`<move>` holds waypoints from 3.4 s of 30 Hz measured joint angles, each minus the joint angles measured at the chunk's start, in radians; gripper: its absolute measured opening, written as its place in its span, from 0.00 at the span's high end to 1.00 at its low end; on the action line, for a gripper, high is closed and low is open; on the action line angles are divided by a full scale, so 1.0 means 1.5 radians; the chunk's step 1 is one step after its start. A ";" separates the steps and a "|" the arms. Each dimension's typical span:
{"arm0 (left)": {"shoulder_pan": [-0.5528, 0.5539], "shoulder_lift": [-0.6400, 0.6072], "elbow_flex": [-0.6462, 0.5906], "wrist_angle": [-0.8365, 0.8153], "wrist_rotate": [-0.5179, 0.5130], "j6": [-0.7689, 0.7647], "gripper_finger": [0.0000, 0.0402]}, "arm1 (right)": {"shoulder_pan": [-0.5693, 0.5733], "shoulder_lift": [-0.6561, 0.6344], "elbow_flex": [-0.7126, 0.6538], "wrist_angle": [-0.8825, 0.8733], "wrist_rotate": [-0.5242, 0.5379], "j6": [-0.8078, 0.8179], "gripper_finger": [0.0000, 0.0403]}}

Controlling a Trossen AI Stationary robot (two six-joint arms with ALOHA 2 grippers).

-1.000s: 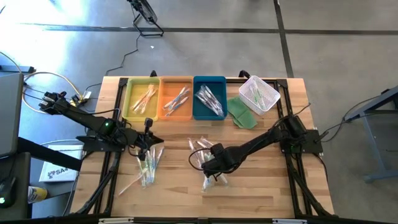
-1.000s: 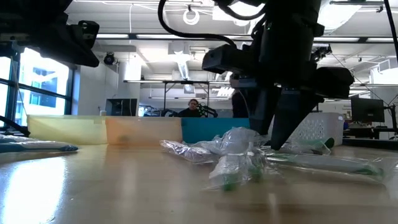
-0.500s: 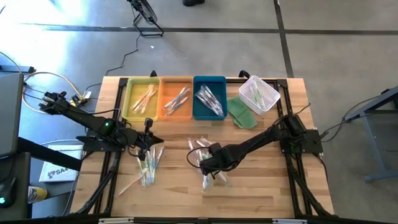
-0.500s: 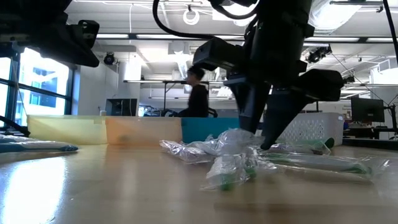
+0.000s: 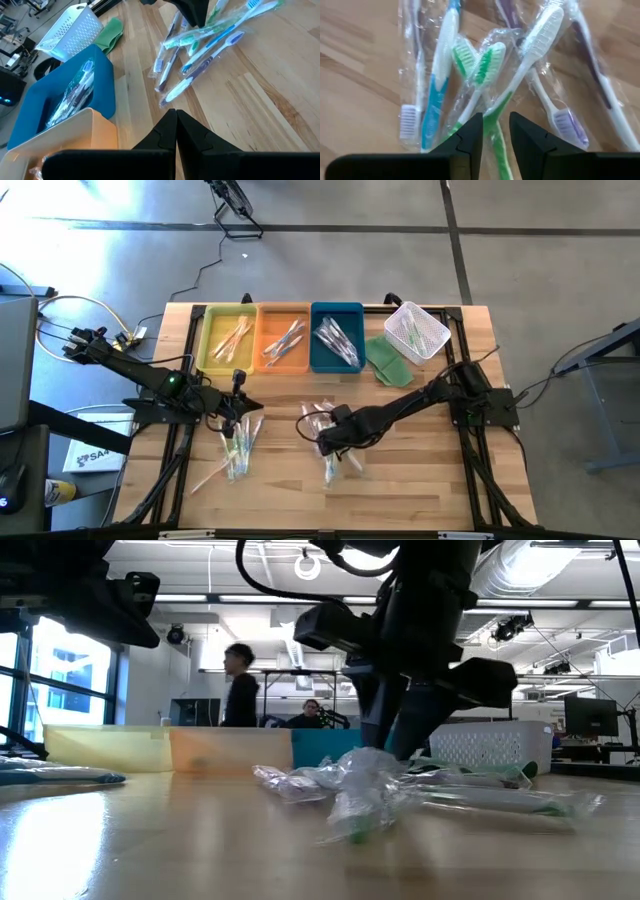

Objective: Pick & Place Toothbrushes
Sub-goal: Put the green toothbrush into the white bin

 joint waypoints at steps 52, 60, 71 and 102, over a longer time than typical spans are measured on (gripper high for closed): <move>0.000 0.000 0.000 -0.005 -0.001 0.000 0.99 | -0.021 -0.107 0.000 -0.049 0.054 -0.162 0.95; 0.000 0.000 0.000 -0.005 0.000 0.000 0.99 | -0.024 -0.159 0.000 -0.248 0.141 -0.141 0.96; 0.000 0.000 0.000 -0.005 -0.002 0.000 0.99 | -0.103 -0.221 0.000 -0.437 0.243 -0.216 0.96; 0.000 0.000 0.000 -0.005 -0.018 0.017 0.99 | -0.567 -0.254 -0.079 -0.252 0.397 -0.640 0.96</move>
